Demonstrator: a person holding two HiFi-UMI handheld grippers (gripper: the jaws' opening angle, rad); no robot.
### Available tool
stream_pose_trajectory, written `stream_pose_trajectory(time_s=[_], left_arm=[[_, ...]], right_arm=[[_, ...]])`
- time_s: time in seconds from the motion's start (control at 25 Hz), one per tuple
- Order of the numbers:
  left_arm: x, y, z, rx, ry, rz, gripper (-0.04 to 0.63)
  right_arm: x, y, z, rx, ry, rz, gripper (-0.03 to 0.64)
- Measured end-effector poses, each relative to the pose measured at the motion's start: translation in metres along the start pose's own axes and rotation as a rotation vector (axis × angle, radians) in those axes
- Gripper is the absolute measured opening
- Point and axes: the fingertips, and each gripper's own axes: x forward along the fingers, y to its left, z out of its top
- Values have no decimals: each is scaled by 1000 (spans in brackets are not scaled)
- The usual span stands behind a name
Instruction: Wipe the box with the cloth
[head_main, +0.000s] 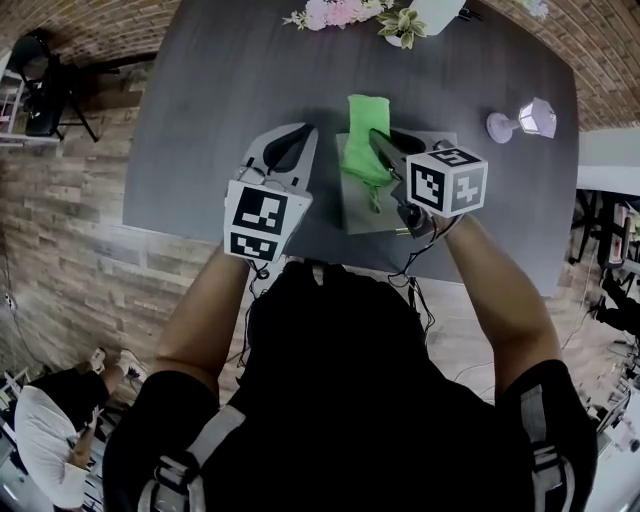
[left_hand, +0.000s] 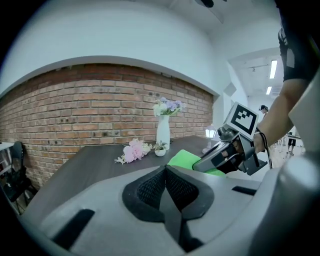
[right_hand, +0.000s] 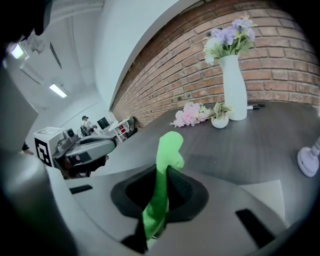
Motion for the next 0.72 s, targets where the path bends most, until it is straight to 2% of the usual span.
stream_pose_trajectory(time_s=[0.72], left_arm=[[38,-60,11,20,4,-75,9]], right_arm=[[-63,-95,-11,48,-35,-157,38]])
